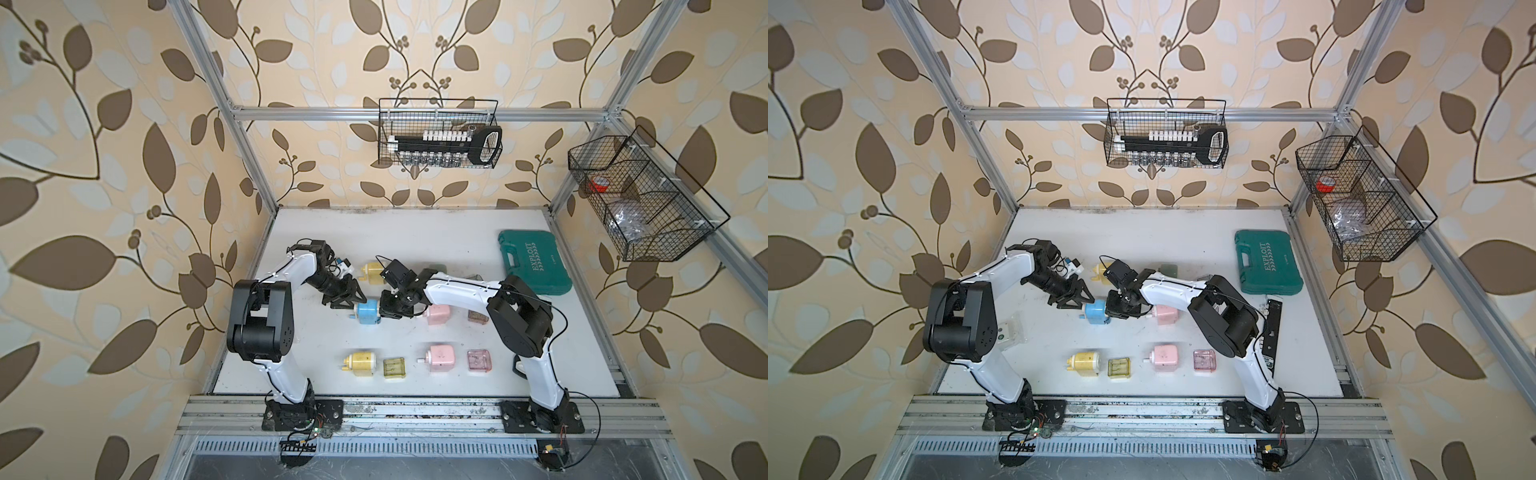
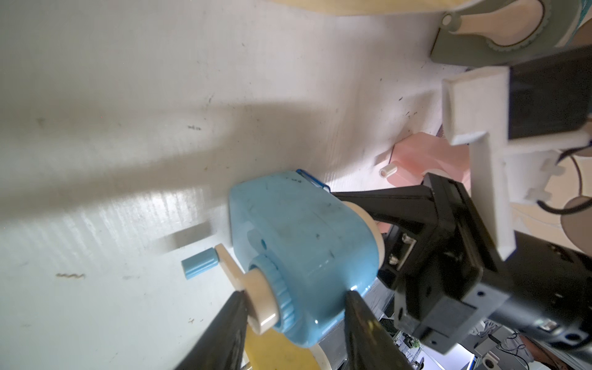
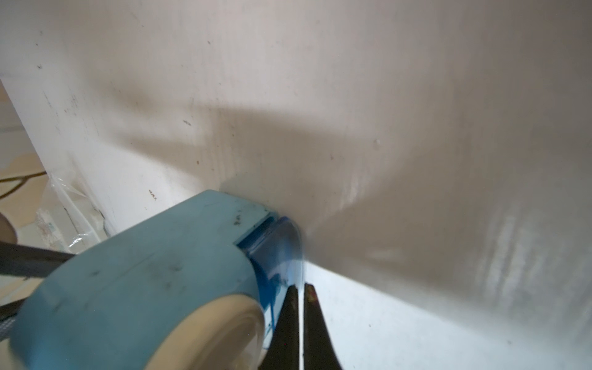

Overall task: Put the tray back into the pencil sharpener
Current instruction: Close the container of the pencil sharpener.

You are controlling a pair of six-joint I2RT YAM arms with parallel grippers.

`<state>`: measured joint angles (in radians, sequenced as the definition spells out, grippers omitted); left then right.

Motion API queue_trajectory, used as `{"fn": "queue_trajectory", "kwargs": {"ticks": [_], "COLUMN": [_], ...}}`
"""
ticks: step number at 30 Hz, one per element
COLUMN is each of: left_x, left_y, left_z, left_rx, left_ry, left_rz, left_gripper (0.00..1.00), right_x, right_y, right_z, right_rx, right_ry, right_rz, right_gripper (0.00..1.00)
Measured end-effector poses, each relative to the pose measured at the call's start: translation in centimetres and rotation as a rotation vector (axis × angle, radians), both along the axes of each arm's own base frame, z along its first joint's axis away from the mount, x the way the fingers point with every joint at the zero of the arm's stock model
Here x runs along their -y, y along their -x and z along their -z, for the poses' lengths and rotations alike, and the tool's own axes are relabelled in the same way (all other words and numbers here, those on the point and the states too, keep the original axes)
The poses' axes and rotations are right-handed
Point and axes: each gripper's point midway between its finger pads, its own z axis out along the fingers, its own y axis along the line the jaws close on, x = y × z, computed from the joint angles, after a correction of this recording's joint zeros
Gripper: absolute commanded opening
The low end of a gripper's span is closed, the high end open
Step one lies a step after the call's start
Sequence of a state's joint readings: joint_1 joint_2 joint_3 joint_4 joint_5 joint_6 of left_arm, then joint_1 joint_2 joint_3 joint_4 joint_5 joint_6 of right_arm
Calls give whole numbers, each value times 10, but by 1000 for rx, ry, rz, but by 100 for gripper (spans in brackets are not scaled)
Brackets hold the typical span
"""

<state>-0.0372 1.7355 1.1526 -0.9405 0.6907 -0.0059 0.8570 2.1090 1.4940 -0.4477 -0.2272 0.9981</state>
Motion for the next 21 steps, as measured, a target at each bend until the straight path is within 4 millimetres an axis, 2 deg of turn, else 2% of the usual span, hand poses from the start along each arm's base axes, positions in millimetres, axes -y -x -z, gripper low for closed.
{"fn": "queue_trajectory", "kwargs": {"ticks": [5,14,18,21], "left_x": [0,-1,-1,0], "left_y": [0,-1,-1,-2], "left_z": [0,0,0,0], "left_rx": [0,-6,-6,-4], "left_ry": [0,6,7,7], "left_rz": [0,-5,-6,-6], "left_gripper": [49,49,50,51], "right_x": [-7,-5,2,11], "right_y": [1,3,3,3], "right_z": [-1,3,4,5], "right_rx": [-11,-16,-3,5], "right_ry": [-34,-34,3,45], "right_rz": [1,2,1,0], "right_gripper": [0,0,0,6]}}
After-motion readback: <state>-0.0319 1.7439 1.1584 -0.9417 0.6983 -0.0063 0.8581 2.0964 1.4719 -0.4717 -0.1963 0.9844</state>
